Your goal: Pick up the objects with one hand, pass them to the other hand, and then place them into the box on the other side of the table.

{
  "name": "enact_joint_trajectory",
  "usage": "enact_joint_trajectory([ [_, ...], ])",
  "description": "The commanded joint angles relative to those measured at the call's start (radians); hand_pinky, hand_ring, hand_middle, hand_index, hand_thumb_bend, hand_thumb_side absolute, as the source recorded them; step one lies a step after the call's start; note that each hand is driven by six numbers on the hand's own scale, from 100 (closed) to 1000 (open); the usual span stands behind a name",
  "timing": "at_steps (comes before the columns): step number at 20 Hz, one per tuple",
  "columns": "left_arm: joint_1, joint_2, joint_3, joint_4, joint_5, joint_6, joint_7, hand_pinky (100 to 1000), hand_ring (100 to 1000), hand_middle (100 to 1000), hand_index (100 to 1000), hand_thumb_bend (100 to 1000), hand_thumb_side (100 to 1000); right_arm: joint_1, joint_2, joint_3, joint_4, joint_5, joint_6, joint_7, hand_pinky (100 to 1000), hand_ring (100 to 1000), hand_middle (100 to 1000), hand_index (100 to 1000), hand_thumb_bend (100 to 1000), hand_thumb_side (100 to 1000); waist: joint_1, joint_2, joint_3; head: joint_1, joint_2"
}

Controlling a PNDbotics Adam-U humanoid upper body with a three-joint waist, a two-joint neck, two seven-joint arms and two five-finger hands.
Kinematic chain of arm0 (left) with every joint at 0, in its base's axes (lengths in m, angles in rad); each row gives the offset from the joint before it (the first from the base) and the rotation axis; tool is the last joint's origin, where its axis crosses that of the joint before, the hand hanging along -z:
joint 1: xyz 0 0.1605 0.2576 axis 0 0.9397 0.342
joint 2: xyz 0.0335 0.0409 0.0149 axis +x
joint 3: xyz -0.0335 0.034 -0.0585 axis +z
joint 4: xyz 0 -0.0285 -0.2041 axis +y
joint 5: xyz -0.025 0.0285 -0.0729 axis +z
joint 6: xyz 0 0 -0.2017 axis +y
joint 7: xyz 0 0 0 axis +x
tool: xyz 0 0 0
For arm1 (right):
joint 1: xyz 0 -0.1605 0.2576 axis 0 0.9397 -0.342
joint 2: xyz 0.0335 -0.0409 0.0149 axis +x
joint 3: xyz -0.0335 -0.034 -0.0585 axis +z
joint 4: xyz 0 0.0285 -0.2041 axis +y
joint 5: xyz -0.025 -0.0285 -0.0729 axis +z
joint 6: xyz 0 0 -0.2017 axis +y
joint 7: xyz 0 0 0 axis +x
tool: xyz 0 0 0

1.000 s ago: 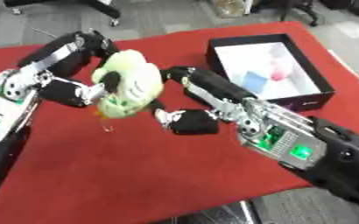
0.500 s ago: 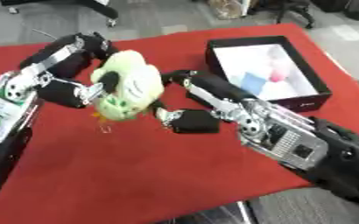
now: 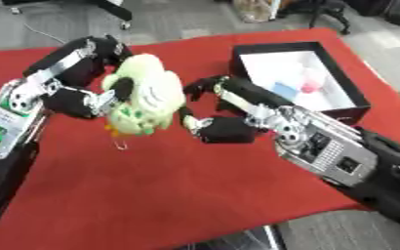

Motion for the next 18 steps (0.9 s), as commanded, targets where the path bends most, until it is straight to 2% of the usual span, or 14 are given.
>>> enact_joint_trajectory([
  [1,-0.018,-0.004,0.025,-0.035,0.011,-0.234,-0.238,576,254,182,354,100,383,-0.010,0.001,-0.024,-0.020,-0.022,-0.041,-0.129,634,1000,700,839,100,653,0.004,-0.013,0.003,-0.012,-0.003],
  [4,-0.015,-0.005,0.038,-0.048,0.021,-0.225,-0.238,576,255,182,354,100,389,-0.002,0.009,-0.014,-0.020,-0.071,-0.082,-0.239,621,1000,688,834,100,636,0.006,-0.011,0.009,-0.020,-0.003],
  [7,-0.016,-0.007,0.043,-0.055,0.026,-0.217,-0.238,577,254,181,353,100,390,0.004,0.018,0.007,-0.020,-0.134,-0.119,-0.291,612,1000,678,833,100,639,0.006,-0.009,0.013,-0.027,-0.003],
  [14,-0.013,0.001,0.051,-0.050,0.014,-0.216,-0.238,584,254,180,352,100,379,0.022,0.019,0.041,-0.020,-0.272,-0.191,-0.319,602,1000,691,850,100,664,0.003,-0.008,0.017,-0.027,-0.003],
  [18,-0.012,-0.001,0.048,-0.047,0.007,-0.221,-0.238,584,254,180,351,100,379,0.025,0.017,0.051,-0.020,-0.312,-0.209,-0.332,600,1000,691,850,100,665,0.002,-0.007,0.017,-0.023,-0.003],
])
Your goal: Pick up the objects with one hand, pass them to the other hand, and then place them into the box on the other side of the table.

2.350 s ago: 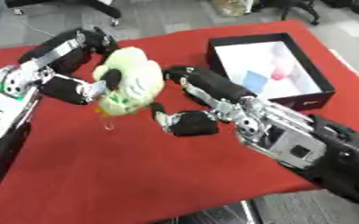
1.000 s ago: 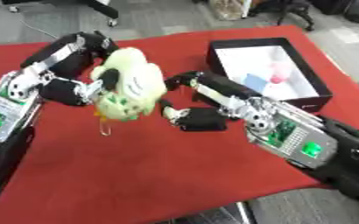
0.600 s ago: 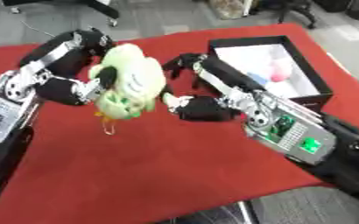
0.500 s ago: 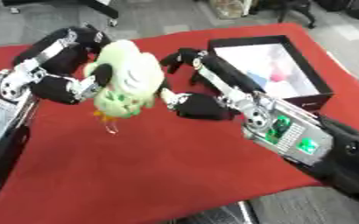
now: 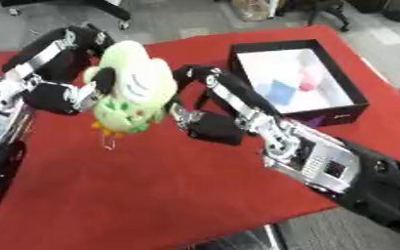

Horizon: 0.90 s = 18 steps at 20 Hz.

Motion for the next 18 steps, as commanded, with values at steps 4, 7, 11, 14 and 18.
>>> enact_joint_trajectory([
  [4,-0.014,0.007,0.010,-0.011,-0.002,-0.234,-0.228,584,252,176,348,100,378,-0.010,-0.010,0.000,-0.020,-0.035,-0.019,-0.015,600,1000,704,858,100,670,0.001,-0.008,0.000,0.005,-0.003],
  [7,-0.014,0.011,0.013,-0.011,-0.006,-0.243,-0.228,583,250,174,346,100,375,-0.008,-0.011,0.003,-0.020,-0.043,-0.024,-0.013,602,1000,728,871,100,692,0.001,-0.008,-0.001,0.005,-0.003],
  [11,-0.014,0.015,0.015,-0.008,-0.014,-0.258,-0.228,583,251,174,346,100,369,-0.007,-0.013,0.003,-0.020,-0.044,-0.026,-0.007,608,1000,751,892,100,729,0.002,-0.008,-0.001,0.004,-0.003],
  [14,-0.012,0.023,0.019,-0.004,-0.016,-0.265,-0.228,583,251,174,346,100,369,-0.006,-0.015,0.000,-0.020,-0.031,-0.026,-0.006,612,1000,758,899,100,732,0.002,-0.008,-0.002,0.006,-0.003],
  [18,-0.006,0.035,0.033,-0.006,-0.010,-0.268,-0.228,585,252,175,346,100,375,-0.003,-0.015,-0.009,-0.020,0.000,-0.026,-0.001,613,1000,760,902,100,725,0.001,-0.008,-0.002,0.008,-0.003],
])
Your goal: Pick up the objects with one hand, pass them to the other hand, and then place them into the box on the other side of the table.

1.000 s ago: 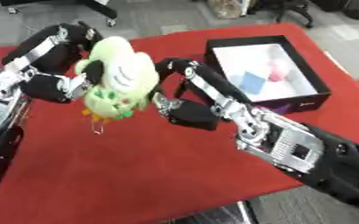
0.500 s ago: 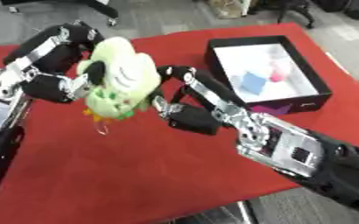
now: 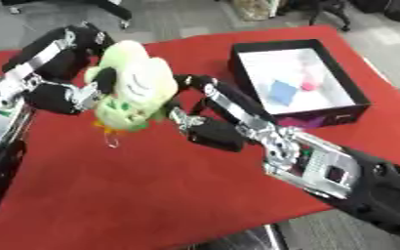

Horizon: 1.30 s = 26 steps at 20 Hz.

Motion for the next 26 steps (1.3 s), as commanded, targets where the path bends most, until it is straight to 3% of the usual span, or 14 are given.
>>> enact_joint_trajectory([
  [1,-0.013,0.030,0.024,-0.014,0.006,-0.252,-0.245,585,252,175,346,100,376,-0.008,-0.013,-0.021,-0.020,0.025,-0.005,0.003,613,1000,760,902,100,723,0.000,-0.011,-0.001,0.004,-0.003],
  [14,-0.010,0.026,0.029,-0.047,0.026,-0.241,-0.245,591,253,174,346,100,382,0.001,-0.002,-0.016,-0.020,0.007,-0.050,-0.032,606,1000,754,897,100,730,-0.008,-0.009,0.000,0.003,-0.003],
  [26,-0.029,0.003,-0.001,-0.041,0.019,-0.243,-0.245,601,255,175,347,100,382,-0.014,0.001,-0.003,-0.020,-0.010,-0.048,-0.011,610,1000,752,896,100,748,-0.011,-0.009,-0.003,-0.010,-0.003],
])
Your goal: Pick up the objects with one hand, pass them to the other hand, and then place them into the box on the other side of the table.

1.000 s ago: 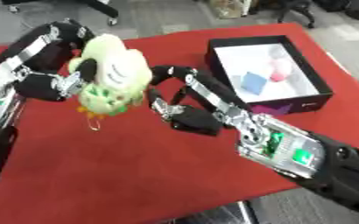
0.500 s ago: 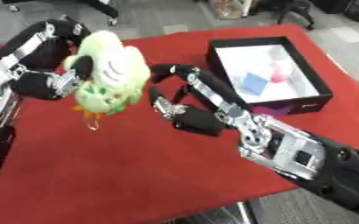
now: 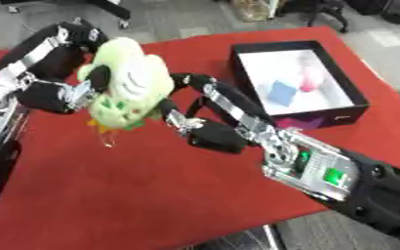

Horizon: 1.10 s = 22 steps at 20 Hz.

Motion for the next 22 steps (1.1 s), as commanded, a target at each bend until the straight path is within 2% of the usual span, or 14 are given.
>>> enact_joint_trajectory([
  [1,-0.026,0.000,0.005,-0.017,0.003,-0.243,-0.243,601,255,175,347,100,383,-0.017,-0.008,-0.008,-0.020,-0.007,0.000,0.007,610,1000,752,896,100,748,0.000,-0.009,-0.002,-0.007,-0.003],
  [6,-0.027,-0.007,0.010,-0.019,0.004,-0.241,-0.243,605,257,176,349,100,394,-0.022,-0.007,-0.011,-0.020,0.001,0.012,0.017,617,1000,753,895,100,749,-0.002,-0.009,-0.005,-0.011,-0.003],
  [11,-0.032,-0.017,0.017,-0.016,0.000,-0.247,-0.243,607,260,178,351,100,388,-0.047,0.006,-0.015,-0.020,0.071,0.057,0.095,632,1000,758,896,100,749,-0.002,-0.011,-0.006,-0.016,-0.003],
  [15,-0.031,-0.018,0.016,-0.010,-0.005,-0.256,-0.243,608,261,179,351,100,388,-0.053,0.007,-0.020,-0.020,0.088,0.074,0.125,631,1000,742,883,100,757,-0.004,-0.011,-0.006,-0.020,-0.003],
  [17,-0.030,-0.018,0.017,-0.009,-0.007,-0.256,-0.243,608,261,179,352,100,386,-0.053,0.007,-0.021,-0.020,0.087,0.079,0.125,625,1000,701,848,100,758,-0.005,-0.011,-0.005,-0.020,-0.003],
  [22,-0.028,-0.018,0.020,-0.003,-0.012,-0.256,-0.243,620,277,196,367,100,382,-0.040,0.000,-0.020,-0.020,0.085,0.103,0.073,580,1000,464,589,100,681,-0.006,-0.010,-0.005,-0.020,-0.003],
])
